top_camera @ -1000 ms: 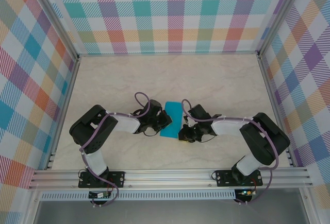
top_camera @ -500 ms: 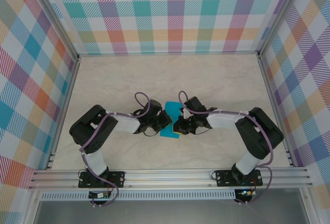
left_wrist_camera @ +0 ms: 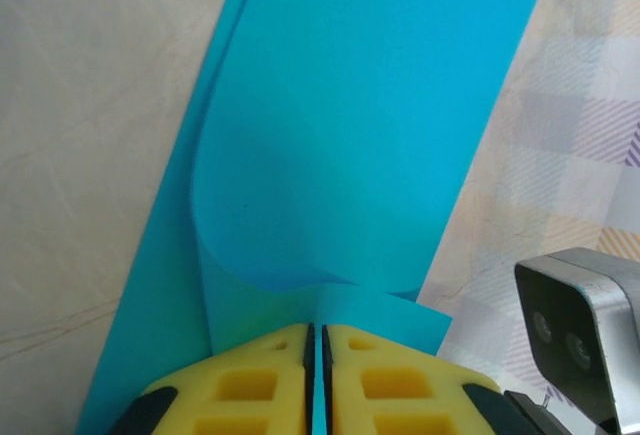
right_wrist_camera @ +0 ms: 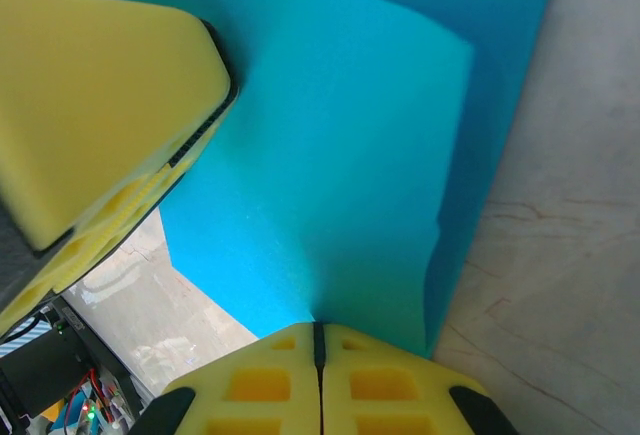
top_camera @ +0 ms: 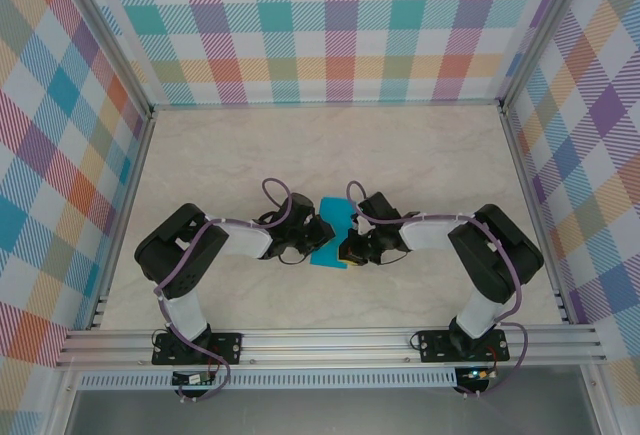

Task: Fold a paper plane with a square sheet of paper (pick it up from the middle)
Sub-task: Fold the triangle a second time at the center of the table.

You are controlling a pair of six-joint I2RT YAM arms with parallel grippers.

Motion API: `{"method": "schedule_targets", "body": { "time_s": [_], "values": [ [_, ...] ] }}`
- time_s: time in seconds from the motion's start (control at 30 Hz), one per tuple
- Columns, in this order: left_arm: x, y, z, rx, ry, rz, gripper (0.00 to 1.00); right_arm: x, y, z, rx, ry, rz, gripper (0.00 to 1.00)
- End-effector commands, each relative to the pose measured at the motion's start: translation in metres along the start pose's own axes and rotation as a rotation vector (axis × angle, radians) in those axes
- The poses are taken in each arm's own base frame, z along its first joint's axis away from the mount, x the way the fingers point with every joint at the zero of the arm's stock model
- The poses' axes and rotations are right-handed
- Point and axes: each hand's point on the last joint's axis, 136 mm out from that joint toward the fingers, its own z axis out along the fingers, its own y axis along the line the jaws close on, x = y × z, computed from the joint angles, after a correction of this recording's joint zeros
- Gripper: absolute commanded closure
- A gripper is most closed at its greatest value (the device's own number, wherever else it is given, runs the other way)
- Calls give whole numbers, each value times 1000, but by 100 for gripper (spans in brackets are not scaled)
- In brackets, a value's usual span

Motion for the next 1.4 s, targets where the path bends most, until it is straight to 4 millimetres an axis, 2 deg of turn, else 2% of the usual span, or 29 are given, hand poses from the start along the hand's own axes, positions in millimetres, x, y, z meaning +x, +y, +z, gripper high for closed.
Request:
{"method": "schedule_targets", "body": {
  "time_s": [0.0,0.17,0.4,0.6,0.93,1.37],
  "values": [
    [4,-15,-10,16,6,37,83,20,-44,8,146,53,78,96],
    [6,-24,-11,33,10,68,79,18,-43,8,157,52,75,96],
    [4,-7,4,-17,5,58,80,19,-46,7,170,59,73,96],
    [-8,27,8,-110,-37,10,85,23,-52,7,192,71,70,99],
    [-31,30,4,-125,-59,-12,87,25,-58,3,234,73,61,100],
    [-62,47,-5,-201,-87,-57,87,22,-56,3,236,72,55,100]
  ]
}}
